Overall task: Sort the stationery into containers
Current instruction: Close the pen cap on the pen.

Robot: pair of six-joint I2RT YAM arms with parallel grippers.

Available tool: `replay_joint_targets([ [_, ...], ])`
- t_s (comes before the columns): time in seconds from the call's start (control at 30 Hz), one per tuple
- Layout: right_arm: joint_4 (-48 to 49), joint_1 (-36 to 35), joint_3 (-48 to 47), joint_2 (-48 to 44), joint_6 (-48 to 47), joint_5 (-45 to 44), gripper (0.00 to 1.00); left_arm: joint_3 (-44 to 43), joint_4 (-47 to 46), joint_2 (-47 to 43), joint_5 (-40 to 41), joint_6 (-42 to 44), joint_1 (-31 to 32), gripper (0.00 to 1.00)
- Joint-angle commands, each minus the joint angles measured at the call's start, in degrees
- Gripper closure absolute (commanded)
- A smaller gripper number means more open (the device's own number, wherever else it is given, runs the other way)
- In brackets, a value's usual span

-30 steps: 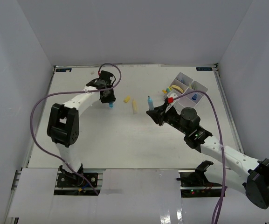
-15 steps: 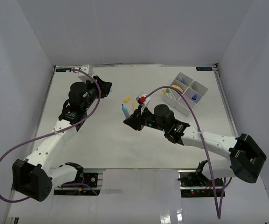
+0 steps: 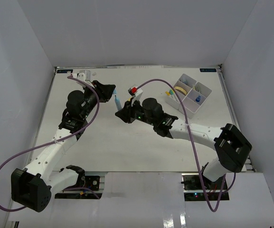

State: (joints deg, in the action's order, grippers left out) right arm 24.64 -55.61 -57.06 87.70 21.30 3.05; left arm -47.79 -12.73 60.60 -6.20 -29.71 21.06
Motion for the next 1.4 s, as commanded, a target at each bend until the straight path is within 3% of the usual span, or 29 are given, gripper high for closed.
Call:
replay_joint_targets([
  [0.0,3.5,-0.3,-3.5,1.4,1.2,-1.4,0.92,1.1,-2.8,-2.3,-1.4,-0.9,-0.1,0.82],
  [1.37,11.7,1.8,-1.7,0.0,-2.3,-1.6,0.92,3.3,-7.0,-1.3,-8.6,-3.3,0.4,0.86],
])
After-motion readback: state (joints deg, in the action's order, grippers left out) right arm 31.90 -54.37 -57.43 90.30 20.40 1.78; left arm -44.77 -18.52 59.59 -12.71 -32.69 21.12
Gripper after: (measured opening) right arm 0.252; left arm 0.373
